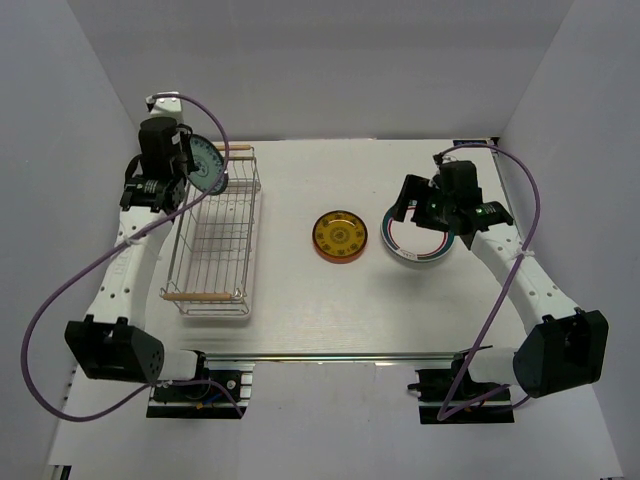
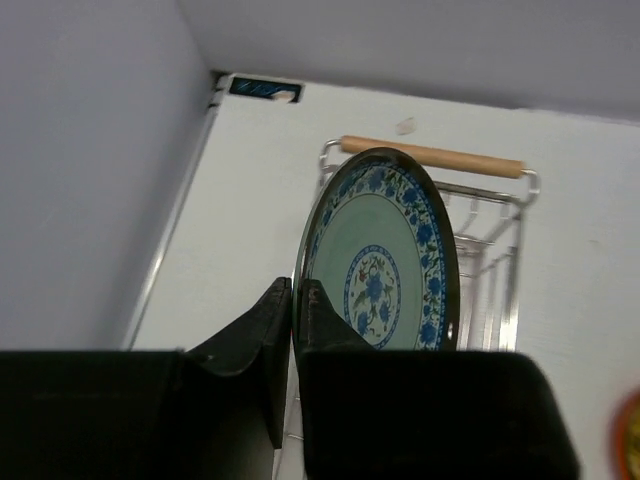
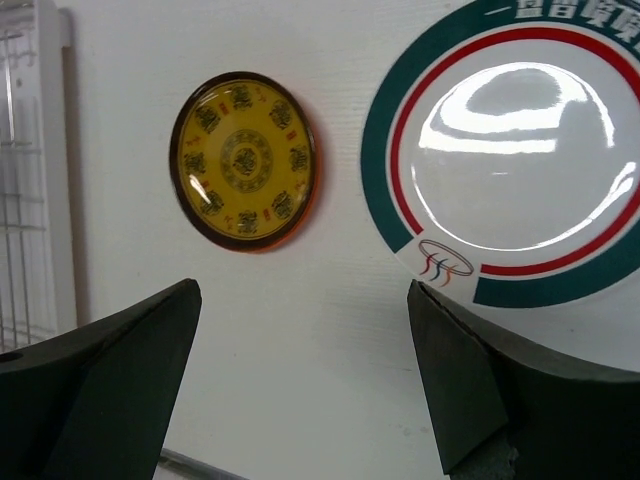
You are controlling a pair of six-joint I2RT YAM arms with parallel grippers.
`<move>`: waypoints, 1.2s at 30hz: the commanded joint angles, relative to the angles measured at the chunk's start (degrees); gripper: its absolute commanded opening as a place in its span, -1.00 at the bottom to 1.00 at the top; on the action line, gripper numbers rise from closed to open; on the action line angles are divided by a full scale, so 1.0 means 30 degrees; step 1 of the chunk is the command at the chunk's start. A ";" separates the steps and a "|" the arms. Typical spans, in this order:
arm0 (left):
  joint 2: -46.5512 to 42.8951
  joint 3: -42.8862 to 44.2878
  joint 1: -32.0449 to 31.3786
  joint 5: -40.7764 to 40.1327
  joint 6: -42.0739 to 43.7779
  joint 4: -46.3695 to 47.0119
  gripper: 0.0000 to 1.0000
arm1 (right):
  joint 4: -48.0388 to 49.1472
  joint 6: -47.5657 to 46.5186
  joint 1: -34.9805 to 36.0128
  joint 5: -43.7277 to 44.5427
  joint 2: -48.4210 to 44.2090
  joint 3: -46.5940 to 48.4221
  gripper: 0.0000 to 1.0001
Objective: Unload the plates from the dish rack
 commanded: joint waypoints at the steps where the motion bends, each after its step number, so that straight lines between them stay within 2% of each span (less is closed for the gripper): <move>1: -0.2237 -0.0002 -0.0079 0.4242 -0.0158 0.1080 -1.00 | 0.1287 -0.0962 -0.0078 -0.2704 -0.0554 0.0455 0.78; 6: -0.3853 -0.1259 -0.0079 0.9952 -0.1650 0.1929 -1.00 | 0.3920 -0.1052 -0.0048 -0.8846 -0.0175 0.0513 0.79; 7: -0.4030 -0.2162 -0.0079 1.2893 -0.2291 0.2947 -1.00 | 0.4678 -0.0906 -0.0019 -0.9530 -0.0057 0.0571 0.79; 8: -0.4147 -0.2548 -0.0079 1.4604 -0.2559 0.3451 -1.00 | 0.5033 -0.0702 0.0010 -1.0697 0.0031 0.0572 0.79; 10: -0.3740 -0.2931 -0.0282 1.8611 -0.3666 0.4154 -1.00 | 0.5504 -0.0292 0.0156 -1.1234 0.0324 0.0746 0.78; 11: -0.3245 -0.3368 -0.0284 1.9592 -0.4081 0.4362 -1.00 | 0.5738 -0.0319 0.0186 -1.1439 0.0412 0.0777 0.79; 18: -0.2129 -0.6534 -0.1745 2.1972 -0.7450 0.7931 -1.00 | 0.7849 0.0119 0.1007 -1.1382 0.0352 -0.0044 0.79; 25: -0.0810 -0.6888 -0.3652 2.1505 -0.7775 0.8112 -1.00 | 0.8114 0.0618 0.2090 -1.1851 0.2110 0.0659 0.78; 31: -0.0633 -0.6390 -0.4648 1.9808 -0.7250 0.7060 -1.00 | 0.7058 0.0063 0.2675 -1.1266 0.3049 0.0778 0.45; 32: -0.0604 -0.6332 -0.4649 1.9662 -0.7220 0.6972 -1.00 | 0.7058 0.0062 0.2706 -1.1266 0.3021 0.0661 0.22; 34: -0.0486 -0.6302 -0.4999 1.9399 -0.7191 0.6709 -1.00 | 0.7146 0.0149 0.2735 -1.1294 0.2992 0.0543 -0.10; 35: -0.0457 -0.6273 -0.5001 1.8730 -0.7103 0.6331 -1.00 | 0.7320 0.0411 0.2793 -1.1382 0.2933 0.0456 -0.42; 36: -0.0428 -0.6099 -0.5001 1.8433 -0.7015 0.6066 -1.00 | 0.7554 0.0443 0.2620 -1.1499 0.2903 0.0310 -0.55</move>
